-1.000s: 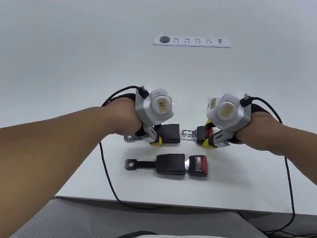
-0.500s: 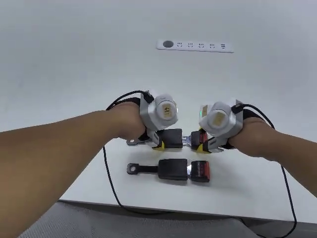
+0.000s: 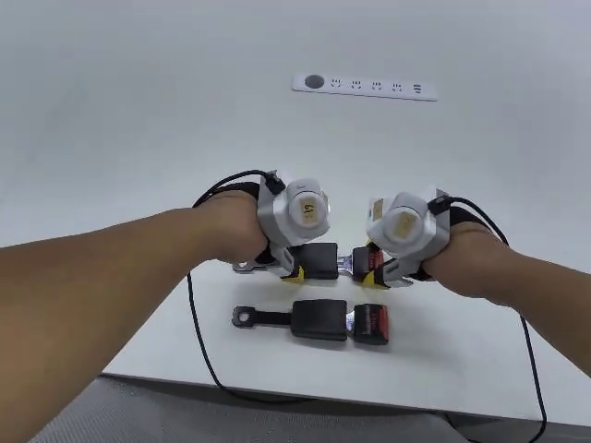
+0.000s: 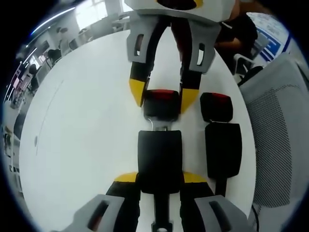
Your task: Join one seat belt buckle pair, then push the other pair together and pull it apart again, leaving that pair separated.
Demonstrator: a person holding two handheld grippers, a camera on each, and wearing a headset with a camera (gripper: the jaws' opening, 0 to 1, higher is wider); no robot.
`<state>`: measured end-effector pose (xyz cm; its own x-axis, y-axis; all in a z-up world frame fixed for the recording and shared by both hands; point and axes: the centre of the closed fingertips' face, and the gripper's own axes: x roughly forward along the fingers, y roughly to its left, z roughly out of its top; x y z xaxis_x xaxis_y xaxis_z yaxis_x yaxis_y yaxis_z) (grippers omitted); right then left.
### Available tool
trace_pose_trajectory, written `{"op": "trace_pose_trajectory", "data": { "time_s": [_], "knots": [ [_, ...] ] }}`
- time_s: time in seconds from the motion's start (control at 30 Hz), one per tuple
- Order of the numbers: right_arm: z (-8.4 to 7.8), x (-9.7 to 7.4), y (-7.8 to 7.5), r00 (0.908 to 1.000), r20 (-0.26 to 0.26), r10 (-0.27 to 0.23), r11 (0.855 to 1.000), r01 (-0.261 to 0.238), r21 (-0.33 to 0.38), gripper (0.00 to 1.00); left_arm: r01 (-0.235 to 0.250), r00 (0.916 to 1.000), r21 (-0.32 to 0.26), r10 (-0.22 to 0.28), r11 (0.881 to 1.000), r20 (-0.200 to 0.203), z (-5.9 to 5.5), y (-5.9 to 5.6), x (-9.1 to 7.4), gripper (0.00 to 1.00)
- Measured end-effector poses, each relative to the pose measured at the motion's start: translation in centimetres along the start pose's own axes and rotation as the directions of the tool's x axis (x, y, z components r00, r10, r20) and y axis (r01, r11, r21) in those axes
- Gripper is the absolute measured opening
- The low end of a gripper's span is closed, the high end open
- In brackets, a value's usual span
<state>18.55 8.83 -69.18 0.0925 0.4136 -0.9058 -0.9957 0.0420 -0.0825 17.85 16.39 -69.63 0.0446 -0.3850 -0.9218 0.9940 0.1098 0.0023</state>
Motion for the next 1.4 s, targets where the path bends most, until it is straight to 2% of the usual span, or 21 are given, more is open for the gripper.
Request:
{"op": "trace_pose_trajectory", "data": {
  "time_s": [0.13, 0.23, 0.77, 0.9, 1.03, 1.1, 1.13, 1.17, 1.2, 1.4],
  "knots": [
    [0.9, 0.5, 0.1, 1.0000, 0.006, 0.003, 1.000, -0.003, -0.007, 0.32, 0.002, 1.0000, 0.008, -0.002, 1.000, -0.006, 0.0, 0.1, 0.1, 0.31],
    [1.2, 0.6, 0.2, 0.9999, -0.010, 0.005, 1.000, -0.005, -0.014, 0.32, 0.001, 0.9999, 0.008, -0.001, 1.000, -0.013, 0.0, 0.2, 0.1, 0.31],
    [1.0, 0.0, 0.4, 1.0000, -0.007, -0.006, 1.000, 0.007, 0.008, 0.33, -0.005, 0.9999, -0.002, 0.005, 1.000, -0.016, 0.0, 0.0, 0.1, 0.31],
    [0.4, 0.5, 0.1, 0.9998, -0.018, -0.010, 1.000, 0.010, 0.013, 0.33, -0.007, 0.9998, -0.004, 0.007, 1.000, -0.020, 0.0, -0.1, 0.1, 0.31],
    [0.2, 0.2, 0.1, 0.9995, -0.029, -0.015, 1.000, 0.015, 0.010, 0.33, -0.004, 0.9995, -0.001, 0.004, 1.000, -0.030, 0.1, 0.0, 0.1, 0.31],
    [-0.8, 0.0, -0.2, 0.9991, -0.037, -0.019, 1.000, 0.020, 0.013, 0.33, -0.007, 0.9996, -0.006, 0.007, 1.000, -0.026, 0.1, 0.0, 0.1, 0.31],
    [-1.0, -0.3, -0.2, 0.9994, -0.028, -0.019, 1.000, 0.020, 0.023, 0.33, -0.008, 0.9998, -0.010, 0.008, 1.000, -0.020, 0.0, 0.0, 0.1, 0.31],
    [-0.6, -0.3, 0.3, 0.9995, 0.032, 0.000, 0.998, -0.002, 0.058, 0.33, -0.008, 0.9998, -0.009, 0.008, 1.000, -0.019, 0.0, 0.0, 0.0, 0.31],
    [-0.8, -0.5, 0.3, 0.9995, 0.029, -0.008, 0.997, 0.006, 0.076, 0.33, -0.009, 0.9998, -0.012, 0.009, 1.000, -0.017, 0.0, -0.1, -0.1, 0.31],
    [-1.5, -0.8, 0.5, 0.9994, 0.008, -0.033, 0.997, 0.032, 0.068, 0.34, -0.010, 0.9999, -0.016, 0.010, 1.000, -0.013, 0.1, -0.1, -0.1, 0.31]
  ]
}}
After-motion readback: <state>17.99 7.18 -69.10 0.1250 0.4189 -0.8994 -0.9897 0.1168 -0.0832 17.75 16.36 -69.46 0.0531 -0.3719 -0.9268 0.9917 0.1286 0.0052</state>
